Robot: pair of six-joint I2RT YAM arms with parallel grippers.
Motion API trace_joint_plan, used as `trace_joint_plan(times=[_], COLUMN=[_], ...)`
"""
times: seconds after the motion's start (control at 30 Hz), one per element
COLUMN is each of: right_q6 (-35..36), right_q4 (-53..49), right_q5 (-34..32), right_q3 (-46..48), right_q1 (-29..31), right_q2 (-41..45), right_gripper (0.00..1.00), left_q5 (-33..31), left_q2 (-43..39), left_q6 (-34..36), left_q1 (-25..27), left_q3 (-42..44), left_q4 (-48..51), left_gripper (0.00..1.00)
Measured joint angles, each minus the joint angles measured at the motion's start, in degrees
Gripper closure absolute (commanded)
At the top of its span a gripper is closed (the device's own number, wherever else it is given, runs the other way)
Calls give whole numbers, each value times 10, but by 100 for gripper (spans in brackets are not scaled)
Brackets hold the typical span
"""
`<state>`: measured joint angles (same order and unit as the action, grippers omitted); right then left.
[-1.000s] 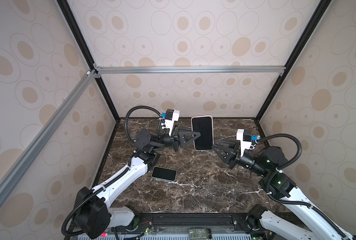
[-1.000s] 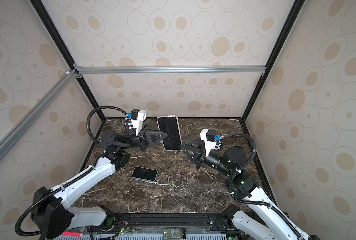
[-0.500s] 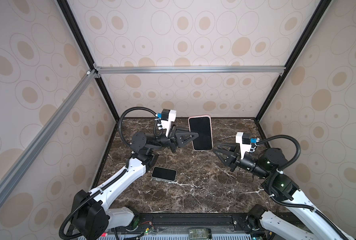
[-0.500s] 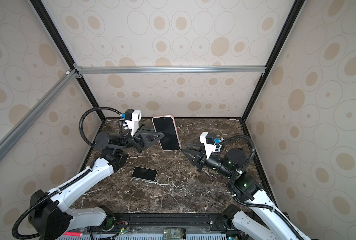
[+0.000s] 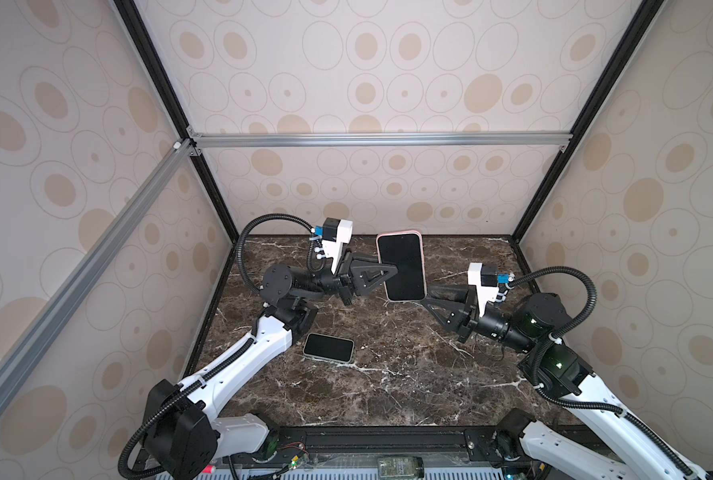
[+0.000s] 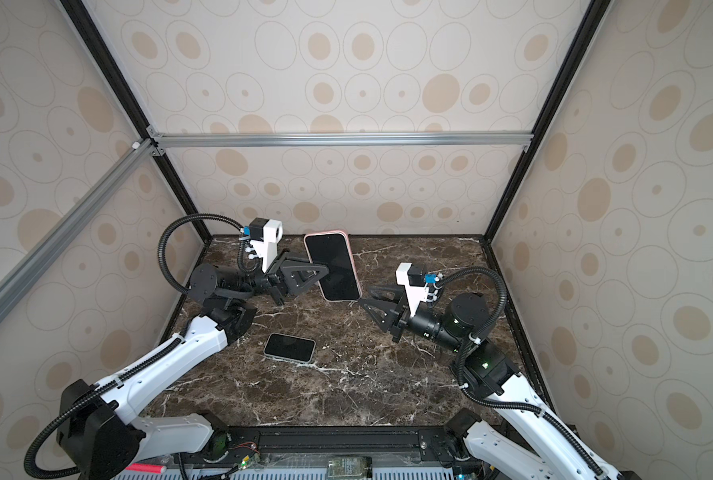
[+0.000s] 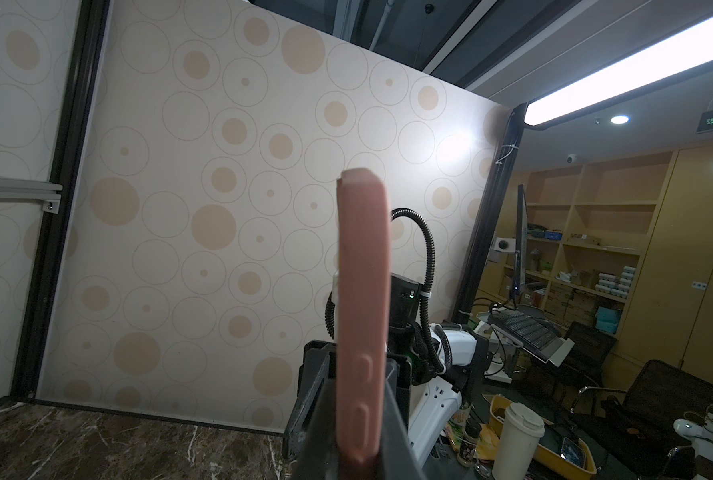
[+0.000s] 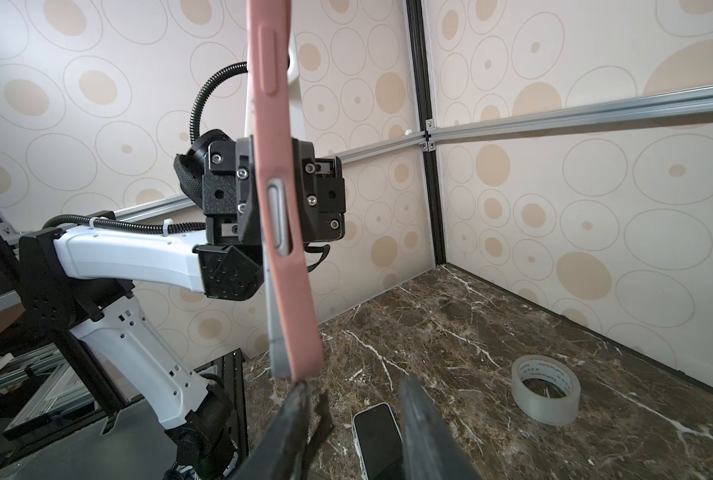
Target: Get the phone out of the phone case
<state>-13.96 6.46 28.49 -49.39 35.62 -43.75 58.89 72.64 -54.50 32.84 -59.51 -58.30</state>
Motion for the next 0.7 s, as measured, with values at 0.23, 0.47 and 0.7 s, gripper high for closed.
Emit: trace_joint_plan(times=[0.23,0.47,0.7], right_q6=[-1,-3,-4], right_q4=[4,14,16], right_q5=[7,24,8], right_q3=[0,0,0], right_q1=[0,0,0], right_q2=[-2,-3,1], right_gripper=[62,61,63], left_q5=[0,0,0], left_q2=[0,0,1], left_q6=[0,1,1], left_q1=[0,0,-1], left_q3=[0,0,0], left_q4=[0,1,1], left_gripper=[100,100,100])
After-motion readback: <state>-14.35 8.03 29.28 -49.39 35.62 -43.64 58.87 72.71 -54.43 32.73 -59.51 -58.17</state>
